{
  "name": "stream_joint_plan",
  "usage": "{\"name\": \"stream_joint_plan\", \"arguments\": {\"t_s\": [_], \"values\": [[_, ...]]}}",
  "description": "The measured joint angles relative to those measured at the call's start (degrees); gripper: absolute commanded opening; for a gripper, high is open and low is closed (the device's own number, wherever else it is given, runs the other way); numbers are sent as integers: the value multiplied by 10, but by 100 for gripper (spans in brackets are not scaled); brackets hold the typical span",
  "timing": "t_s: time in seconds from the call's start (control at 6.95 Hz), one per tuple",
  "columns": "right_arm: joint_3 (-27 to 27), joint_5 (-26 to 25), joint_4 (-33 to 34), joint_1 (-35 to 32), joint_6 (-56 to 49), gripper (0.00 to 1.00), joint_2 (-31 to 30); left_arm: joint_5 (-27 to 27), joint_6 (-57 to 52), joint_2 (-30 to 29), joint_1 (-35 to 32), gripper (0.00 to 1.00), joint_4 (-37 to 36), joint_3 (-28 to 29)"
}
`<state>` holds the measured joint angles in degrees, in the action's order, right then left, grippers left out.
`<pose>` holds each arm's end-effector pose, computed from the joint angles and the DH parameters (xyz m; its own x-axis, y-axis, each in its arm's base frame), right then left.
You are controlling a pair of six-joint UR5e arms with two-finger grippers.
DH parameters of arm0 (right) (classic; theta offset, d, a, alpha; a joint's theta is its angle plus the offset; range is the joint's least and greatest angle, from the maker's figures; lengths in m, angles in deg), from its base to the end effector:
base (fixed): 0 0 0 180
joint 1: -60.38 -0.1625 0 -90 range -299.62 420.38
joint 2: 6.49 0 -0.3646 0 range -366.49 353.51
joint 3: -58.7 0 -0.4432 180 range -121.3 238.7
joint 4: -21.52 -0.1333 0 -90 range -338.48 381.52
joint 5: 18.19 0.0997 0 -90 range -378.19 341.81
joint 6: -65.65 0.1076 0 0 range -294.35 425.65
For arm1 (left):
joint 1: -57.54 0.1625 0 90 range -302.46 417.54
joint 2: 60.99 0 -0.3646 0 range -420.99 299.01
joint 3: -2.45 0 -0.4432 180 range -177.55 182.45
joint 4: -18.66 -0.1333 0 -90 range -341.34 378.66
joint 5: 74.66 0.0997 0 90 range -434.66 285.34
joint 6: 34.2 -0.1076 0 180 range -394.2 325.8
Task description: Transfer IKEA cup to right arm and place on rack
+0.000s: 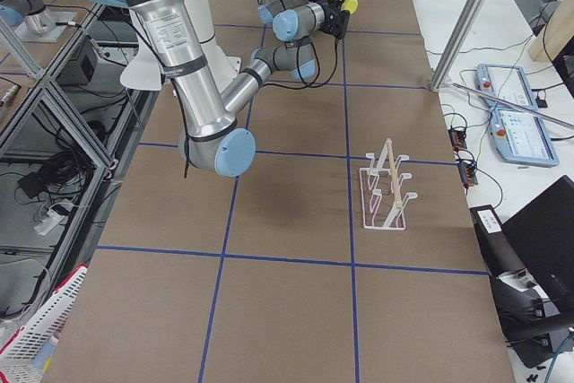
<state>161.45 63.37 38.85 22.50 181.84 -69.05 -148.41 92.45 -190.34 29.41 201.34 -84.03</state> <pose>-0.3551 -0.4652 0.0669 -0.5903 0.0939 0.8017 -0.5055 0.7314 -0.4578 0.4603 -0.4314 0.0427 -0.8260 -0.2082 -0.5238 0.1903 0.7717 -0.6069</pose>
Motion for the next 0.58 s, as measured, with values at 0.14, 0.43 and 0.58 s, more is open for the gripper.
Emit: {"name": "stream_joint_plan", "arguments": {"t_s": [0.14,0.43,0.58], "values": [[0,0,0,0,0,99,0,0,0,-2,1,0,-3,0],[0,0,0,1,0,99,0,0,0,-4,1,0,-7,0],[-1,0,0,1,0,96,0,0,0,-5,1,0,-8,0]]}}
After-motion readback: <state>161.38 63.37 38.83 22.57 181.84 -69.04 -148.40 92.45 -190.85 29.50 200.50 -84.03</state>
